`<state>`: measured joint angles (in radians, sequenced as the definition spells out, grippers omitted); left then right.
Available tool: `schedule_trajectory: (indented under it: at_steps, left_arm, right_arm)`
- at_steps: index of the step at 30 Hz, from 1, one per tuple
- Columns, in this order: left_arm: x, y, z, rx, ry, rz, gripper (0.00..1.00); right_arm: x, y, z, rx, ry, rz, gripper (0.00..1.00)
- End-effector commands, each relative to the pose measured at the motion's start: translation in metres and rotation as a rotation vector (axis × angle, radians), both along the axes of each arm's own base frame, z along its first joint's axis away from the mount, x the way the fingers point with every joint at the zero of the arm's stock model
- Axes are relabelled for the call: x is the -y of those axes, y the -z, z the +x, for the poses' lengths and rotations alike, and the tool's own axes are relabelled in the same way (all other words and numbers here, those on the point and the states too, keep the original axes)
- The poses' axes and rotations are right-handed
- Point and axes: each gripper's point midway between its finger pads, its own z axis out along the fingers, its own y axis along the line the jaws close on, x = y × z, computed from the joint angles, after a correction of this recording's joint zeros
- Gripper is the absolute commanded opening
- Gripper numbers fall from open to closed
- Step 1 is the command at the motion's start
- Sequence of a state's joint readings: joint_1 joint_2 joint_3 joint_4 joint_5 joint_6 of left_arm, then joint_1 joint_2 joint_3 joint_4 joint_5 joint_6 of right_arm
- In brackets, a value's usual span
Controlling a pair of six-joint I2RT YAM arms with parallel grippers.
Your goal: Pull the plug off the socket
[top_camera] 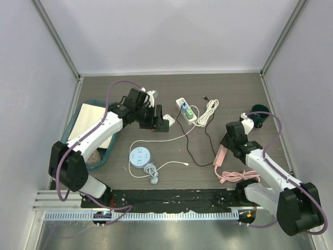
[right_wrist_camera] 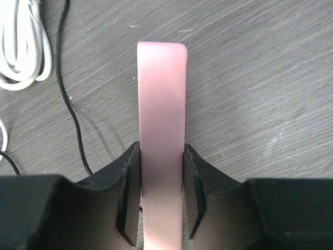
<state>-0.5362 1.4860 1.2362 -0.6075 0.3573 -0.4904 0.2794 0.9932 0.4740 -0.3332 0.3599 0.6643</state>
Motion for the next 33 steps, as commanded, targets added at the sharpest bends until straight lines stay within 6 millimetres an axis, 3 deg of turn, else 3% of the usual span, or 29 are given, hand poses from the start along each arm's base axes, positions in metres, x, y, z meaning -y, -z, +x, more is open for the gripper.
schedule_trajectory:
  at_steps: [1,3,5,6,7,10,15,21,24,26,27,30,32,33]
  left_arm:
    - [-0.010,0.014,0.005,0.033,0.012,0.070,0.00]
    - [0.001,0.028,-0.003,-0.013,0.060,0.023,0.00]
    - [0.016,0.039,-0.017,-0.097,0.128,-0.039,0.00]
    - [0.021,0.042,-0.018,-0.103,0.139,-0.052,0.00]
    - [0.025,0.043,-0.020,-0.110,0.149,-0.064,0.00]
    - [0.038,0.047,-0.026,-0.117,0.177,-0.097,0.00]
    - [0.042,0.067,-0.038,-0.203,0.167,-0.128,0.01]
    - [0.035,0.095,-0.049,-0.258,0.163,-0.084,0.17]
    - [0.031,0.104,-0.049,-0.277,0.152,-0.048,0.29]
    - [0.029,0.100,-0.048,-0.269,0.146,-0.033,0.41]
    - [0.026,0.099,-0.044,-0.248,0.137,-0.012,0.52]
    - [0.011,0.083,-0.036,-0.190,0.083,0.072,0.75]
    - [0.001,0.061,-0.025,-0.106,0.052,0.110,0.84]
    - [0.001,0.049,-0.019,-0.070,0.042,0.108,1.00]
  right_arm:
    - [0.003,-0.037,0.025,0.095,-0.006,-0.046,0.43]
    - [0.000,-0.044,0.028,0.111,-0.021,-0.041,0.60]
    - [-0.001,-0.053,0.029,0.138,-0.031,-0.033,0.67]
    - [-0.001,-0.056,0.029,0.145,-0.032,-0.030,0.70]
    - [-0.002,-0.059,0.029,0.155,-0.033,-0.024,0.81]
    - [-0.003,-0.071,0.027,0.197,-0.031,-0.003,0.91]
    - [-0.004,-0.088,0.026,0.245,-0.046,0.009,0.92]
    - [-0.014,-0.096,0.031,0.269,-0.090,0.038,0.90]
    - [-0.017,-0.098,0.033,0.279,-0.103,0.047,0.90]
    - [-0.019,-0.099,0.035,0.284,-0.114,0.050,0.89]
    - [-0.024,-0.103,0.039,0.303,-0.138,0.065,0.89]
    - [-0.038,-0.111,0.050,0.332,-0.209,0.083,0.88]
    - [-0.052,-0.119,0.061,0.368,-0.268,0.113,0.87]
    - [-0.058,-0.123,0.065,0.383,-0.288,0.129,0.87]
